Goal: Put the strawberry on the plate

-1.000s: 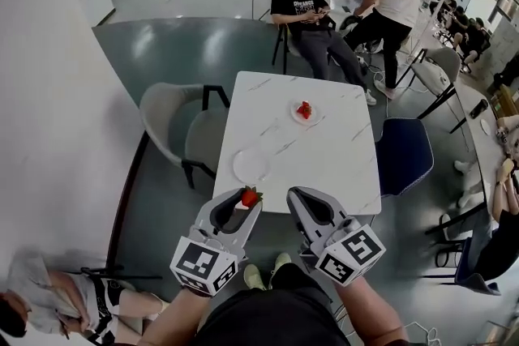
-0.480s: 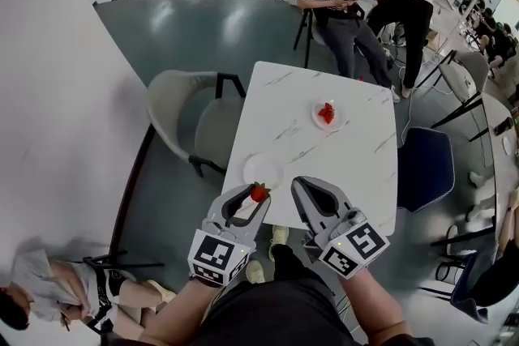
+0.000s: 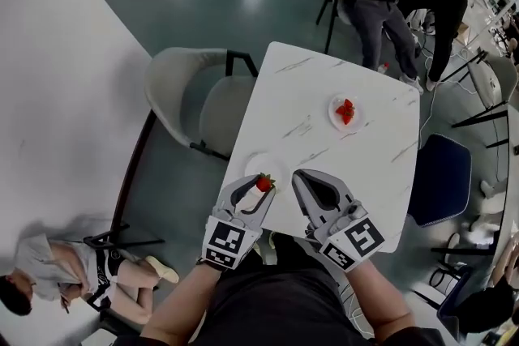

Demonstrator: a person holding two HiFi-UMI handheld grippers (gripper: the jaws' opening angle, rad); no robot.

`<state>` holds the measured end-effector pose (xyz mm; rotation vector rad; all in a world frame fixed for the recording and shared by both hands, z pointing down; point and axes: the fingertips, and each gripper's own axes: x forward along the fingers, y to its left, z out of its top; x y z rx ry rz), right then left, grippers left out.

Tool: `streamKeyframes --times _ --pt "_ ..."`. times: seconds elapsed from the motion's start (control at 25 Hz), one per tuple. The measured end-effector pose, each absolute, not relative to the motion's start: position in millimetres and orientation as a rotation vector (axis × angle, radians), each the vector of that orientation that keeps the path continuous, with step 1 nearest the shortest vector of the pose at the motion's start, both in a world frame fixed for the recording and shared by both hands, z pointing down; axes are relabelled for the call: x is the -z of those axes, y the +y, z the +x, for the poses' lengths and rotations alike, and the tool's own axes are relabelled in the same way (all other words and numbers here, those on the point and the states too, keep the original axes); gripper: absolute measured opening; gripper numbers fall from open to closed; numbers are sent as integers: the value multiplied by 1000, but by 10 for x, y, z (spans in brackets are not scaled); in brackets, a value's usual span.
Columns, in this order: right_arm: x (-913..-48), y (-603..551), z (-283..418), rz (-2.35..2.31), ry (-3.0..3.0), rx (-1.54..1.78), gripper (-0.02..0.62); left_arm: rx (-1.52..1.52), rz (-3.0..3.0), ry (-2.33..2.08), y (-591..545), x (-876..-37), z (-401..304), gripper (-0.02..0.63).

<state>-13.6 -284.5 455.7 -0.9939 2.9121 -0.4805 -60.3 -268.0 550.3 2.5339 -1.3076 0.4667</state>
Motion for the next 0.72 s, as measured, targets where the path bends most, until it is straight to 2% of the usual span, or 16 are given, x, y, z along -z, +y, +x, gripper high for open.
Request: streamKeyframes --times 0.72 --pt "-5580 -2970 -55 -1211 2880 641 3 -907 2435 -1075 -2927 -7364 -530 147"
